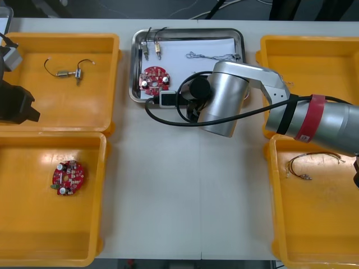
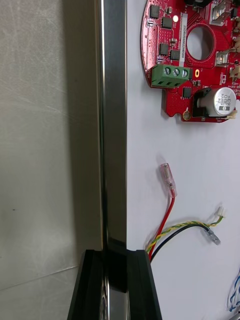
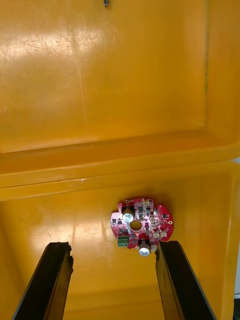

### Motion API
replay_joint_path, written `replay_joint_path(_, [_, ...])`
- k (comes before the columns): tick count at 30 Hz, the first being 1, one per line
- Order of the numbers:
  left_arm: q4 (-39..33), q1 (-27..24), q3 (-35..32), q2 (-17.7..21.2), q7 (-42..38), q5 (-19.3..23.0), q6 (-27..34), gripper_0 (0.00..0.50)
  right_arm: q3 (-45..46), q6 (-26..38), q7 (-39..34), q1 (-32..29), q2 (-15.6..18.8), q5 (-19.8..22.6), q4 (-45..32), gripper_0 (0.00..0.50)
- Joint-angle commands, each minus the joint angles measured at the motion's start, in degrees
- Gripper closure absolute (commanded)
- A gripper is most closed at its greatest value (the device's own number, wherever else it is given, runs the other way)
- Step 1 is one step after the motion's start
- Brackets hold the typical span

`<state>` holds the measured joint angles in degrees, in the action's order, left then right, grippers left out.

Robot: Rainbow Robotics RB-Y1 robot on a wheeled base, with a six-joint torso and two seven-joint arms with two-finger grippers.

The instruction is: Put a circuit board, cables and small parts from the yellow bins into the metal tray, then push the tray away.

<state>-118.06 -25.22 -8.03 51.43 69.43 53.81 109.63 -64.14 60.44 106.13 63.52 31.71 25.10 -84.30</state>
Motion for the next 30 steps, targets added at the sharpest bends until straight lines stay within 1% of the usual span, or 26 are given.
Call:
replay_joint_path(1, [-1.47,0.96,-1.81,-0.54,-3.42,0.07,0.37,0.0,2.09,-1.46,1.27,3.36,-1.12,-0.31,0.37,0.5])
replay_joint_path(12, [-1.47,0.96,-1.81,-0.54,-3.42,0.07,0.37,0.0,2.09,-2.43,1.45,3.45,-1.12,-0.31,1.42,0.5])
replay_joint_path(13, [-1.47,0.96,-1.81,-0.54,-3.42,0.07,0.37,0.0,2.09,-2.43,1.45,3.45,-1.12,-0.22,1.34,0.442])
replay_joint_path(14, [-1.47,0.96,-1.81,-0.54,-3.42,0.07,0.37,0.0,2.09,-2.43,1.36,3.45,-1.03,-0.14,1.42,0.398])
replay_joint_path(17, [-1.47,0.96,-1.81,-0.54,-3.42,0.07,0.37,0.0,2.26,-2.43,1.45,3.45,-1.12,0.04,1.42,0.132])
replay_joint_path(18, [-1.47,0.96,-1.81,-0.54,-3.42,0.07,0.37,0.0,2.26,-2.43,1.45,3.45,-1.12,0.04,1.34,0.094])
replay_joint_path(19, [-1.47,0.96,-1.81,-0.54,-3.42,0.07,0.37,0.0,2.35,-2.43,1.53,3.45,-1.12,0.13,1.34,0.027])
replay_joint_path(20, [-1.47,0.96,-1.81,-0.54,-3.42,0.07,0.37,0.0,2.35,-2.43,1.53,3.45,-1.03,0.13,1.34,0.0])
replay_joint_path(26, [-1.47,0.96,-1.81,-0.54,-3.42,0.07,0.37,0.0,2.53,-2.16,1.71,3.45,-1.03,0.13,0.9,0.0])
replay_joint_path(30, [-1.47,0.96,-1.81,-0.54,-3.42,0.07,0.37,0.0,3.49,0.3,2.15,3.36,-0.86,0.13,-0.95,0.0])
